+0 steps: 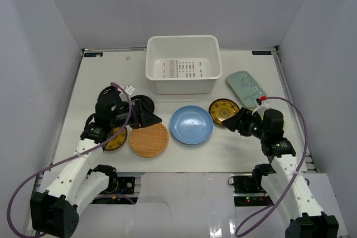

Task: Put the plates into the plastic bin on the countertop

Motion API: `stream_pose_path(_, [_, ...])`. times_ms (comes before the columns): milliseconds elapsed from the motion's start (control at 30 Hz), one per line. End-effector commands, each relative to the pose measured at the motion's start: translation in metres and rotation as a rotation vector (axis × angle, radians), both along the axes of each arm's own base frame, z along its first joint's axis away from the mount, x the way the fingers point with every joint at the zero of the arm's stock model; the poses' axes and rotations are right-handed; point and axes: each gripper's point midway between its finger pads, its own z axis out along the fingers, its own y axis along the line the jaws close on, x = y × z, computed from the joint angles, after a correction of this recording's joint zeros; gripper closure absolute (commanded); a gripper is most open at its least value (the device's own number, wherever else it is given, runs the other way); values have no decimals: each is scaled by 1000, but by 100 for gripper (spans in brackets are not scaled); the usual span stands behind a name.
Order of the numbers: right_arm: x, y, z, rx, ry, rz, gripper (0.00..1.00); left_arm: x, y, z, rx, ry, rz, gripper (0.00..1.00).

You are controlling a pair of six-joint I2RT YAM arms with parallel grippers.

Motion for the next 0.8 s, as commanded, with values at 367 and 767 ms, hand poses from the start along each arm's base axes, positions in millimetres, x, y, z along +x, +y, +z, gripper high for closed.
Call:
stream_pose_path(367, [-13, 56, -52, -40, 68, 43, 24, -38, 75, -59, 334, 458, 458, 18])
stream_pose_path(767, [8, 76, -75, -76, 99, -26, 38, -79, 110, -105, 593, 742, 622, 23])
